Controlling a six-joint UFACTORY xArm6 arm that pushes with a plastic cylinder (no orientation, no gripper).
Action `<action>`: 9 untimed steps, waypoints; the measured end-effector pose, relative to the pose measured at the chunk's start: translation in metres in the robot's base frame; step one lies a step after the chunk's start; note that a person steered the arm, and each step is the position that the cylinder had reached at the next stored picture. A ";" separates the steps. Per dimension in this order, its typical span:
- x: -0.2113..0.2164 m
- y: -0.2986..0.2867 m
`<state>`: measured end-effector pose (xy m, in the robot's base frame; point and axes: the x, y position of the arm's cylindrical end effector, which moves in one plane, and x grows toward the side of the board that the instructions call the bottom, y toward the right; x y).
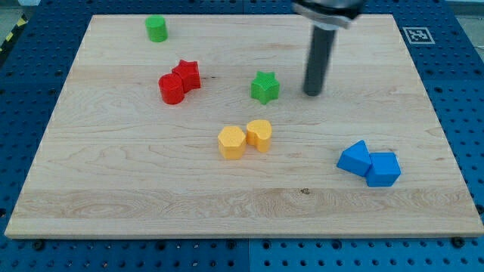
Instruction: Slightly push the blue triangle left to the blue cube
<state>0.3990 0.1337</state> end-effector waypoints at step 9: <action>0.118 0.011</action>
<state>0.5169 0.1447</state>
